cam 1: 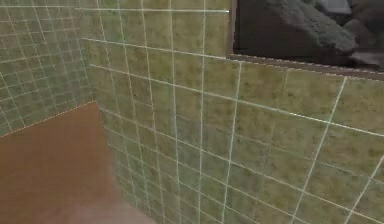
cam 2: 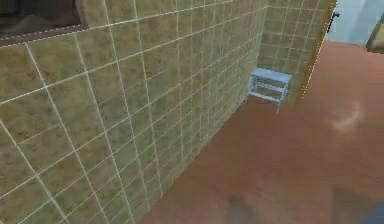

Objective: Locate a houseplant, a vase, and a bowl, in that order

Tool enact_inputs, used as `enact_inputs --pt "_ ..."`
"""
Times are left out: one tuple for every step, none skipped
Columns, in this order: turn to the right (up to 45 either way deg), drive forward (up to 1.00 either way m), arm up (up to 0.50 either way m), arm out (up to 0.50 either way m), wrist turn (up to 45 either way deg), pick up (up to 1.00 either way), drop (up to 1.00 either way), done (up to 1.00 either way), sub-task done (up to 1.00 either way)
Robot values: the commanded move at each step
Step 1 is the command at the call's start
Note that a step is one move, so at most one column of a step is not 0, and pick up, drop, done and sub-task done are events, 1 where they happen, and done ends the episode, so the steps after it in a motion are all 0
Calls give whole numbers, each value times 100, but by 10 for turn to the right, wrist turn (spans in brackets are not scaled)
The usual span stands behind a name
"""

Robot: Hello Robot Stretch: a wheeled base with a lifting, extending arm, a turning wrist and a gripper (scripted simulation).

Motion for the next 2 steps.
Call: enact_inputs --pt "450 0 0 0 0 0 0 0 0" --pt "450 0 0 0 0 0 0 0 0"
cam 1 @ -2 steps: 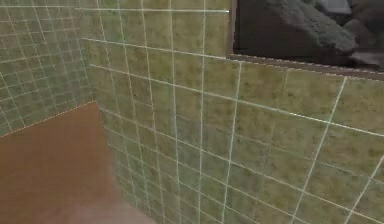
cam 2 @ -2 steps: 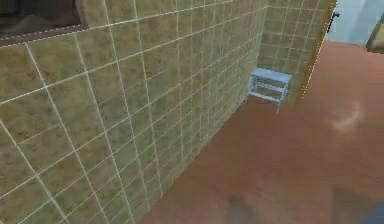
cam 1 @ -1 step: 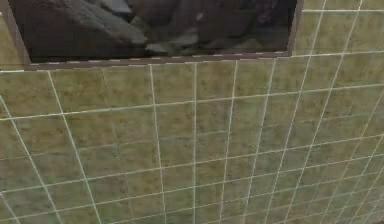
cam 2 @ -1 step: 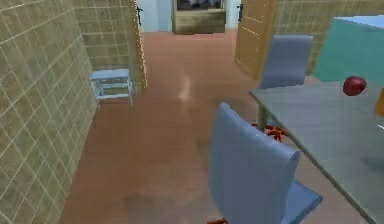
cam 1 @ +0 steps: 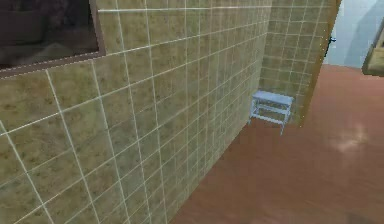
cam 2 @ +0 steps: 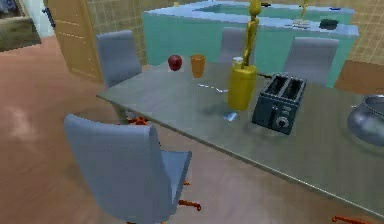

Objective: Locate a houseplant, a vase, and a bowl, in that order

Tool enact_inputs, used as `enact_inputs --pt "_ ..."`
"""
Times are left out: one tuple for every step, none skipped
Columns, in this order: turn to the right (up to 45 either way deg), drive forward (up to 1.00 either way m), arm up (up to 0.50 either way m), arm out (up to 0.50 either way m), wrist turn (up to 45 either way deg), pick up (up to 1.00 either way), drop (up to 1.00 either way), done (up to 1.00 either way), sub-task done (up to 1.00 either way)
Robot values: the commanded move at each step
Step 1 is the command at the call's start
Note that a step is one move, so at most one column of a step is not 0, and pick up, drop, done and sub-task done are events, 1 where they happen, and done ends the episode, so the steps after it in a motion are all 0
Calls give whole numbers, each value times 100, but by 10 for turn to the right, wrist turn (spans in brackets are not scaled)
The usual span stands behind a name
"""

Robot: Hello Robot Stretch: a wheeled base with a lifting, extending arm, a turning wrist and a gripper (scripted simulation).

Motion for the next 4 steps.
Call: enact_inputs --pt "210 0 0 0 0 0 0 0 0" --pt "0 85 0 0 0 0 0 0 0" --pt "390 0 0 0 0 0 0 0 0" --pt "0 100 0 0 0 0 0 0 0"
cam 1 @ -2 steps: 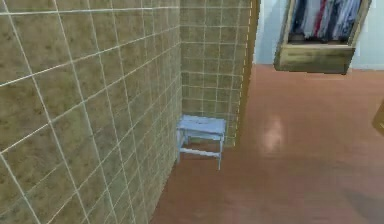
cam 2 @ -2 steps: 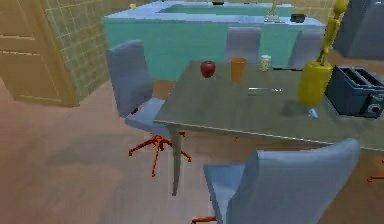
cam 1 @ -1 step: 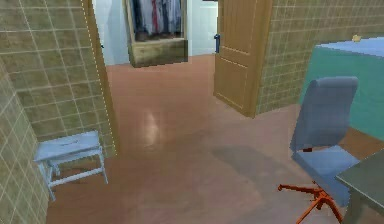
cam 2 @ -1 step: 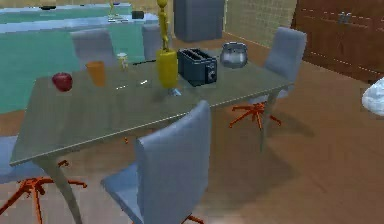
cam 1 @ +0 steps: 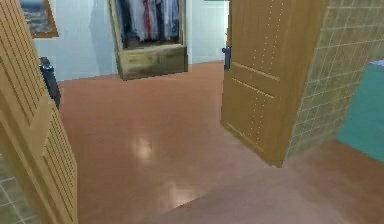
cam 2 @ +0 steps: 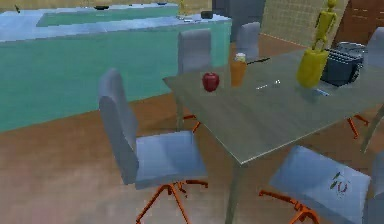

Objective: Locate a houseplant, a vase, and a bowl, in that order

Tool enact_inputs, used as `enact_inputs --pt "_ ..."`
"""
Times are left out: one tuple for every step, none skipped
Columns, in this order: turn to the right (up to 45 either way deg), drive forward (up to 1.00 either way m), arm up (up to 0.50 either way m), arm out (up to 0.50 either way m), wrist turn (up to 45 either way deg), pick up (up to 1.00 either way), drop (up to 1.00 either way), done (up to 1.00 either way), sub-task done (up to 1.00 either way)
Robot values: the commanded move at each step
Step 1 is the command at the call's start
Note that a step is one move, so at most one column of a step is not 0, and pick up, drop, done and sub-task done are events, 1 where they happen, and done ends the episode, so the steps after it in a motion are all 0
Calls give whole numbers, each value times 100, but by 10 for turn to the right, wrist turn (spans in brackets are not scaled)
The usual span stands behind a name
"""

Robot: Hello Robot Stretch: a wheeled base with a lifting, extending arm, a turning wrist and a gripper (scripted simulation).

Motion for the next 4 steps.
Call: enact_inputs --pt "0 100 0 0 0 0 0 0 0" --pt "0 100 0 0 0 0 0 0 0" --pt "30 0 0 0 0 0 0 0 0" --pt "0 60 0 0 0 0 0 0 0"
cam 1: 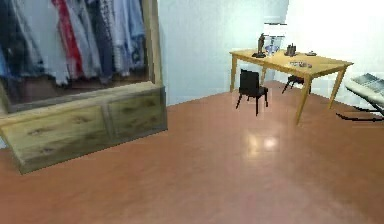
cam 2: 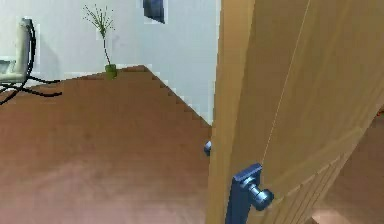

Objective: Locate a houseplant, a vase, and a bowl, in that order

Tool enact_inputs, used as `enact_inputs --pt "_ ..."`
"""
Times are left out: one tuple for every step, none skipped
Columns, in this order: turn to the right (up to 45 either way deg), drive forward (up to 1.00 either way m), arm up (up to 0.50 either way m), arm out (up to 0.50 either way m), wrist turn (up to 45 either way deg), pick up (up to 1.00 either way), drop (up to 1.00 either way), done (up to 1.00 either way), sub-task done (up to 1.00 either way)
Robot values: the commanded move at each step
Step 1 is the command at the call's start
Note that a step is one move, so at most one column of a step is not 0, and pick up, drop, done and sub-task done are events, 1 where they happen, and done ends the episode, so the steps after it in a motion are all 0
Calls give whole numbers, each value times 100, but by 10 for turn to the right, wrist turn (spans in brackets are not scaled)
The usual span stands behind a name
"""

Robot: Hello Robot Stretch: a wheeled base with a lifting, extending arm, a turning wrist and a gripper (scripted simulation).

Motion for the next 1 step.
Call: enact_inputs --pt "450 0 0 0 0 0 0 0 0"
